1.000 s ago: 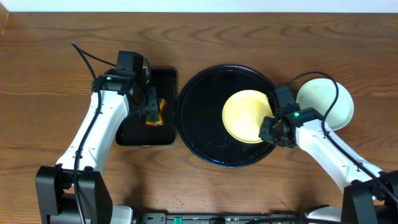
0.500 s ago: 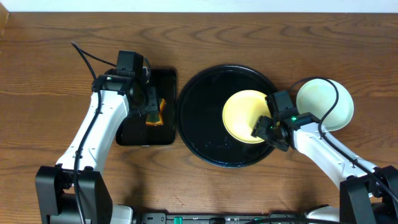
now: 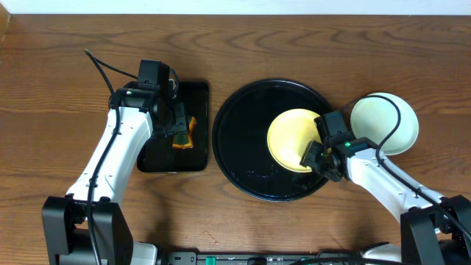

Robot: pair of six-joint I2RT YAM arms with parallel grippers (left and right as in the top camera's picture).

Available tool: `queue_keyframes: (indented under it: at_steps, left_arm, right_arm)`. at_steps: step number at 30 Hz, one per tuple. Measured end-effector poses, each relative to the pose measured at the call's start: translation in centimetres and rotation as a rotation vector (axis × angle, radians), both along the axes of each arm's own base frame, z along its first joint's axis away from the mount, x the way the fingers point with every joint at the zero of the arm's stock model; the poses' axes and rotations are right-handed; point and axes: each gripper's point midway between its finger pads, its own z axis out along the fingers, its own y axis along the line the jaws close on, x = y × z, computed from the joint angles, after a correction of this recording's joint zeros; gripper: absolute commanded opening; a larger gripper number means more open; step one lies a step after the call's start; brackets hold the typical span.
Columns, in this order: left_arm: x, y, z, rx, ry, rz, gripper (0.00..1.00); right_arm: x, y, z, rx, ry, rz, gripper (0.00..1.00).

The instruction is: Clean dirty plates on tray and stack at the side

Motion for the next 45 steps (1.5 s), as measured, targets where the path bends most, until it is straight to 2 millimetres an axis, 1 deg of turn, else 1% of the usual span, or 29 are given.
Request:
queue_keyframes:
  at_steps: [1, 4, 6, 9, 10, 11, 21, 25, 27, 30, 32, 35, 40, 45]
  left_arm:
    - [0.0, 0.0, 0.0, 0.000, 0.000, 0.000, 0.54]
    - [0.0, 0.0, 0.0, 0.000, 0.000, 0.000, 0.54]
    - [0.0, 0.0, 0.0, 0.000, 0.000, 0.000, 0.54]
    - [0.0, 0.0, 0.0, 0.000, 0.000, 0.000, 0.54]
    - [0.0, 0.0, 0.0, 0.000, 0.000, 0.000, 0.54]
    - [0.0, 0.0, 0.0, 0.000, 0.000, 0.000, 0.54]
    - [0.0, 0.0, 0.0, 0.000, 0.000, 0.000, 0.54]
    - [0.0, 0.0, 0.0, 0.000, 0.000, 0.000, 0.54]
    - [0.0, 0.0, 0.0, 0.000, 0.000, 0.000, 0.54]
    - [0.0, 0.0, 0.0, 0.000, 0.000, 0.000, 0.54]
    - [0.0, 0.0, 0.0, 0.000, 0.000, 0.000, 0.54]
    - [0.0, 0.0, 0.0, 0.000, 0.000, 0.000, 0.54]
    - [0.0, 0.0, 0.0, 0.000, 0.000, 0.000, 0.54]
    - [0.0, 0.0, 0.0, 0.000, 0.000, 0.000, 0.54]
  right_arm:
    - [0.0, 0.0, 0.0, 0.001, 0.002, -0.007, 0.32]
    - [0.1, 0.0, 0.0, 0.004, -0.002, -0.013, 0.17]
    - [0.2, 0.1, 0.0, 0.007, -0.008, -0.018, 0.14]
    - [0.6, 0.2, 0.1, 0.012, -0.026, -0.018, 0.07]
    - [0.8, 0.3, 0.2, 0.015, -0.031, -0.019, 0.03]
    - [0.9, 0.3, 0.2, 0.017, -0.039, -0.020, 0.01]
    - [2.4, 0.8, 0.7, 0.039, -0.102, -0.019, 0.01]
    - [3.7, 1.4, 1.2, 0.056, -0.167, 0.031, 0.01]
    - [4.4, 2.1, 1.7, 0.076, -0.204, 0.074, 0.01]
    - [4.9, 3.1, 2.5, 0.118, -0.246, 0.148, 0.01]
    - [5.1, 3.3, 3.2, 0.126, -0.272, 0.173, 0.01]
    - [5.7, 2.9, 4.8, 0.110, -0.336, 0.202, 0.01]
    - [6.4, 1.6, 7.2, 0.027, -0.433, 0.244, 0.01]
    - [6.8, 0.4, 9.0, -0.070, -0.508, 0.285, 0.01]
